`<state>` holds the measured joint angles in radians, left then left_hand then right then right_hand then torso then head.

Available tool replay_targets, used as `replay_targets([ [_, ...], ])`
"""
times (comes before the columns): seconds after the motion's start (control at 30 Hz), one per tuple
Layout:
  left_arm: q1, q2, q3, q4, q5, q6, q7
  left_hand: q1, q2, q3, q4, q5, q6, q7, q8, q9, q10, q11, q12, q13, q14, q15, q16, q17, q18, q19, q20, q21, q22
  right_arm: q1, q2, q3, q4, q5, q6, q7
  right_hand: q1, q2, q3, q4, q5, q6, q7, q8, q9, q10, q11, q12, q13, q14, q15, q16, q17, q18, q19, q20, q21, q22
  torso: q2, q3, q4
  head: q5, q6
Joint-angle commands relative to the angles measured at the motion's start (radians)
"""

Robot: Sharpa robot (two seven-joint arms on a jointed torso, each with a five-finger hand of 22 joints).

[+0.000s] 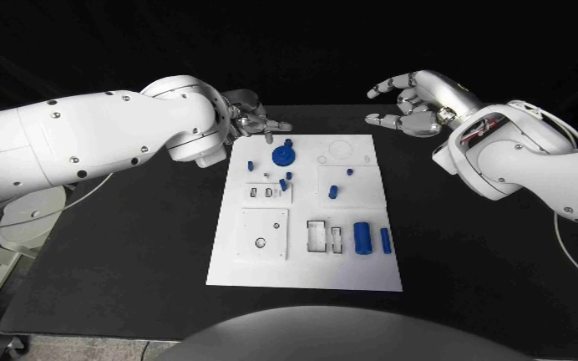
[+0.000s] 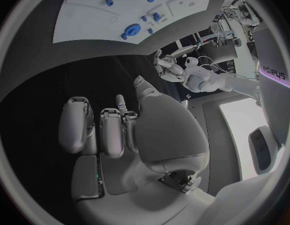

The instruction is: Assemble the parts on the task board

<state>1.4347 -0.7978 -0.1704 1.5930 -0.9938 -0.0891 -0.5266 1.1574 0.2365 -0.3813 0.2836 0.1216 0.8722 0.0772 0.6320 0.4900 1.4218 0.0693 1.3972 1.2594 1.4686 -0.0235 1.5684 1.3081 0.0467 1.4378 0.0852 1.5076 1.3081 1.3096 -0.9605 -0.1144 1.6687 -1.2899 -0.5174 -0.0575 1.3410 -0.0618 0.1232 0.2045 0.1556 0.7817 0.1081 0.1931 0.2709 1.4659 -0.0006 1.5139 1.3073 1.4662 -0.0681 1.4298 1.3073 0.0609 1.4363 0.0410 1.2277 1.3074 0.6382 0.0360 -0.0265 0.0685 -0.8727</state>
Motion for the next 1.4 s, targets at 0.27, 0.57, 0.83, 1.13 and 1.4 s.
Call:
replay_targets([
  [0.27, -0.014, 0.076, -0.006, -0.065, -0.128, 0.192, -0.144, -0.011, -0.011, 0.047, -0.013, -0.01, -0.026, -0.027, 0.115, 0.187, 0.149, -0.08, 0.174, 0.311, 0.102, -0.028, 0.002, 0.263, -0.015, 0.026, -0.022, 0.015, 0.142, -0.002, -0.006, -0.001, -0.005, -0.004, 0.04, -0.019, -0.002, 0.012, -0.001, 0.005, 0.013, 0.012, 0.001, 0.002, -0.004, 0.046, 0.008, -0.003, 0.185, 0.061, 0.009, -0.001, 0.065, 0.014, -0.001, 0.009, -0.004, 0.141, 0.004, -0.0001, -0.0125, 0.012, 0.0],
  [0.57, -0.043, 0.101, -0.006, -0.086, -0.136, 0.234, -0.156, -0.028, -0.013, 0.057, -0.007, -0.014, -0.018, -0.034, 0.131, 0.235, 0.149, -0.087, 0.174, 0.311, 0.102, -0.034, 0.002, 0.263, -0.014, 0.023, -0.028, 0.013, 0.139, -0.003, -0.012, -0.002, -0.009, -0.005, 0.051, -0.023, -0.005, 0.013, -0.003, 0.008, 0.017, 0.013, 0.001, 0.0, -0.006, 0.042, 0.009, -0.007, 0.179, 0.061, 0.009, -0.002, 0.064, 0.015, -0.001, 0.009, -0.006, 0.141, 0.007, 0.0002, -0.011, 0.019, 0.0],
  [0.83, -0.065, 0.11, -0.006, -0.086, -0.127, 0.24, -0.155, -0.039, -0.017, 0.067, -0.006, -0.015, -0.022, -0.039, 0.143, 0.284, 0.149, -0.092, 0.174, 0.311, 0.102, -0.039, 0.002, 0.263, -0.009, 0.007, -0.034, 0.003, 0.123, -0.007, -0.009, -0.003, -0.015, -0.005, 0.06, -0.024, -0.007, 0.014, -0.004, 0.009, 0.018, 0.013, 0.001, 0.0, -0.007, 0.04, 0.009, -0.008, 0.177, 0.061, 0.009, -0.002, 0.064, 0.015, -0.001, 0.009, -0.005, 0.141, 0.005, 0.0003, -0.0137, 0.024, 0.0],
  [1.13, -0.089, 0.124, -0.006, -0.089, -0.093, 0.231, -0.149, -0.031, -0.022, 0.083, -0.015, -0.001, -0.017, -0.041, 0.112, 0.299, 0.149, -0.093, 0.174, 0.311, 0.102, -0.04, 0.002, 0.263, -0.004, -0.013, -0.036, -0.009, 0.104, -0.013, -0.01, -0.004, -0.018, -0.005, 0.071, -0.025, -0.008, 0.016, -0.004, 0.01, 0.02, 0.013, 0.001, -0.001, -0.008, 0.041, 0.009, -0.008, 0.177, 0.061, 0.009, -0.001, 0.065, 0.015, -0.001, 0.009, -0.006, 0.141, 0.005, -0.0026, -0.0148, 0.021, 0.0],
  [1.4, -0.104, 0.136, -0.005, -0.096, -0.073, 0.229, -0.146, -0.025, -0.024, 0.094, -0.02, 0.011, -0.004, -0.041, 0.077, 0.299, 0.149, -0.094, 0.174, 0.311, 0.102, -0.041, 0.002, 0.263, -0.003, -0.017, -0.037, -0.012, 0.1, -0.017, -0.009, -0.004, -0.022, -0.005, 0.08, -0.026, -0.008, 0.016, -0.004, 0.01, 0.02, 0.013, 0.001, -0.001, -0.008, 0.041, 0.009, -0.008, 0.177, 0.061, 0.009, -0.001, 0.065, 0.015, -0.001, 0.009, -0.006, 0.141, 0.005, -0.0027, -0.0139, 0.019, 0.0],
])
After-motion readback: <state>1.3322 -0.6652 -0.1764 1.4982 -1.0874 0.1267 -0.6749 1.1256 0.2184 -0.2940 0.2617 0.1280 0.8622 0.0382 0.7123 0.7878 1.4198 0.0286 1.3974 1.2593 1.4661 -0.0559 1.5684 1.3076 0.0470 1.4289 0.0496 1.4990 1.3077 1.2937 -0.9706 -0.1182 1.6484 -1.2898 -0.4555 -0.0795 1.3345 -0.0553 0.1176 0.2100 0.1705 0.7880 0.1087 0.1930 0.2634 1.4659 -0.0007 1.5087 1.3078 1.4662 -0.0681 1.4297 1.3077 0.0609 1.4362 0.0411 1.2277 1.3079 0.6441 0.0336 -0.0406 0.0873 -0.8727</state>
